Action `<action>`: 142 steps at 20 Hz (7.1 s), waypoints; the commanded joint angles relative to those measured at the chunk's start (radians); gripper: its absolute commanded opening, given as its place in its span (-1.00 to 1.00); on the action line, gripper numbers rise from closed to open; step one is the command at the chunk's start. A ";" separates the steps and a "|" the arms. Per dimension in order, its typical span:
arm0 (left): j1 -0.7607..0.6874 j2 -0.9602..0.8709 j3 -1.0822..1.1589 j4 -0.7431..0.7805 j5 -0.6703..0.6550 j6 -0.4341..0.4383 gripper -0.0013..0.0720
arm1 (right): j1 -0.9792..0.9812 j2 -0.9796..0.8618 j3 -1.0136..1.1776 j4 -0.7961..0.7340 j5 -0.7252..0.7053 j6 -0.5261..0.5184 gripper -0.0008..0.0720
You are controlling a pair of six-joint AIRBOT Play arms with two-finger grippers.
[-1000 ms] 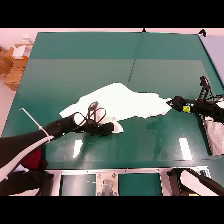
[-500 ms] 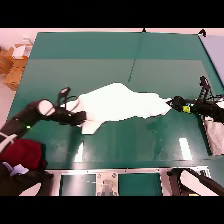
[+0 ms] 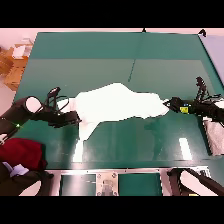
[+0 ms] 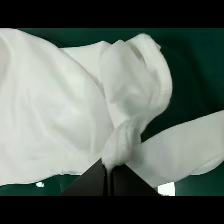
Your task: Fold the shirts.
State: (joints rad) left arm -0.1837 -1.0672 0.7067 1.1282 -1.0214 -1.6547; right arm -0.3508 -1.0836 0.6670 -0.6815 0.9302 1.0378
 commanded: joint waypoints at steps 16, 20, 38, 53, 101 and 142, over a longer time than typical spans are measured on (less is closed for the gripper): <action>-0.163 0.015 -0.154 -0.204 0.198 0.107 -0.91 | -0.004 0.000 0.031 0.003 0.035 0.004 -0.92; -0.163 0.137 0.197 0.332 -0.142 -0.073 -0.91 | -0.031 0.041 0.267 0.016 0.176 0.072 -0.92; -0.164 0.317 1.371 0.757 -0.240 0.198 -0.90 | -0.261 0.379 1.291 -0.009 0.086 0.321 -0.92; 0.039 -0.487 1.004 0.415 -0.037 0.150 -0.90 | -0.060 -0.282 0.659 0.009 -0.177 0.075 -0.92; 0.121 -0.759 0.977 0.103 -0.517 0.247 0.67 | -0.129 -0.602 0.854 -0.509 0.327 0.321 -0.35; -0.060 -0.077 -0.246 -0.489 0.585 0.093 -0.90 | -0.447 0.037 -0.016 -0.290 -0.090 0.339 -0.11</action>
State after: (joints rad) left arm -0.2905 -1.1709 0.4492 0.5968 -0.3855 -1.5749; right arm -0.8017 -1.0405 0.6514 -0.9646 0.8452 1.3766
